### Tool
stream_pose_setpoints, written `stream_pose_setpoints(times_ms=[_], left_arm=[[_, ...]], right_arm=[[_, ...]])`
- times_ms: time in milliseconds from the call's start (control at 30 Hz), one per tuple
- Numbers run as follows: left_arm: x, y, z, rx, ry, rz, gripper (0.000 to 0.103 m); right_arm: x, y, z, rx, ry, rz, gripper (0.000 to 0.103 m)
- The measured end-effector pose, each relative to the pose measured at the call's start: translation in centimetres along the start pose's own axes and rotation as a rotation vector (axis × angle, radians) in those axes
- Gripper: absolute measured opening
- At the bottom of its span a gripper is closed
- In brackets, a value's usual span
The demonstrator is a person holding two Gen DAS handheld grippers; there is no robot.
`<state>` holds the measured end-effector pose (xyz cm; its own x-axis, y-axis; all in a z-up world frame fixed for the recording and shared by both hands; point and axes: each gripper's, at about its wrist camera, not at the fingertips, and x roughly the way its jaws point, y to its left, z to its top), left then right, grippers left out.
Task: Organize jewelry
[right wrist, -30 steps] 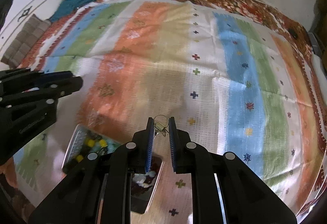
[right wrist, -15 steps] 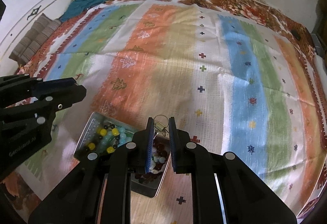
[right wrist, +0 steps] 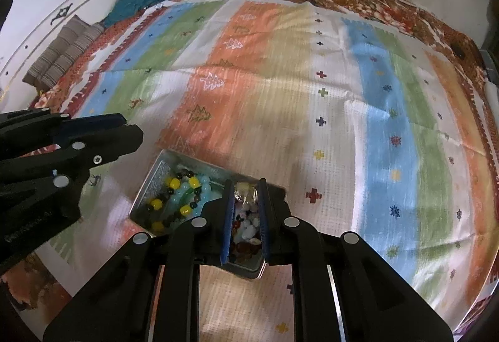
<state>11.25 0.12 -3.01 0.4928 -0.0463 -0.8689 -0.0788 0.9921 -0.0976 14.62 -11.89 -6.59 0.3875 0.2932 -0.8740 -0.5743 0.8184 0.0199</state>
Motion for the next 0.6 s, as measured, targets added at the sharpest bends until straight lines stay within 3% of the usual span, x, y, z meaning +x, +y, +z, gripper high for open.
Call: stream_pose_setpoints(times_ms=[33,100,267,500,600], left_arm=[[-0.1,0.1,0.0,-0.006,-0.002,-0.003,0.023],[-0.2,0.3,-0.2,-0.012,-0.005,0.004,0.025],[-0.7,0.8,-0.8,-0.029,-0.007,0.008,0.029],[-2.7,0.8,-2.5,-0.013,-0.043,0.001,0.051],[-3.3,0.5,-3.2,-0.007,-0.053,-0.006,0.062]], right_arm=[[-0.2,0.0,-0.1,-0.001,-0.006,-0.011,0.028],[-0.6,0.0,-0.3,-0.003,-0.018,-0.016,0.035],[-1.3,-0.2,-0.9,0.008,-0.020,-0.021,0.038],[-3.1,-0.5,-1.9,0.013,-0.046,-0.018,0.046],[-3.7,-0.3,-2.4,0.005,-0.057,-0.020,0.053]])
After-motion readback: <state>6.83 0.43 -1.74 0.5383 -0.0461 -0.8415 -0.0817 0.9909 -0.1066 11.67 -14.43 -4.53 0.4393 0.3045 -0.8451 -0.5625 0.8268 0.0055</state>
